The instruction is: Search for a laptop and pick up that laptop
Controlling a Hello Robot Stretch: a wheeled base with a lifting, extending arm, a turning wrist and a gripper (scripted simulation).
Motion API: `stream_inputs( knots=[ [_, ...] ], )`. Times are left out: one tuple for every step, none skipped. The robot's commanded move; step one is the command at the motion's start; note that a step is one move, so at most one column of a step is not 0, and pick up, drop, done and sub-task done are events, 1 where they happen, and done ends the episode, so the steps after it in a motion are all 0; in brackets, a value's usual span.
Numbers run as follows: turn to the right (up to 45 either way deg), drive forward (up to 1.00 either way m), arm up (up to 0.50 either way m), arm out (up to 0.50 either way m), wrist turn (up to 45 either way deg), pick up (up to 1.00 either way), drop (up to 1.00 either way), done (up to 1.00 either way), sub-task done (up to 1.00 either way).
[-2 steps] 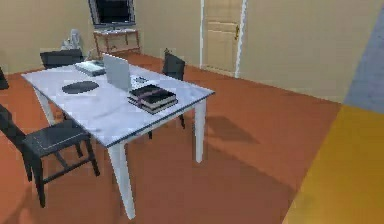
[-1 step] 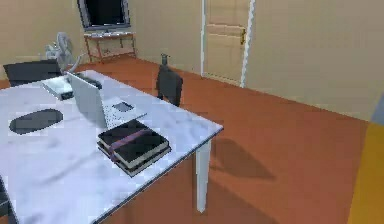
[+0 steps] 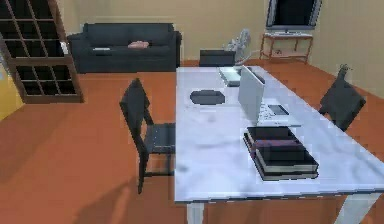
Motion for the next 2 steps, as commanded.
stream_inputs(
  knots=[
    [-45.0,0.00,0.00,0.00,0.0,0.00,0.00,0.00,0.00],
    [-21.0,0.00,0.00,0.00,0.0,0.00,0.00,0.00,0.00]
  ],
)
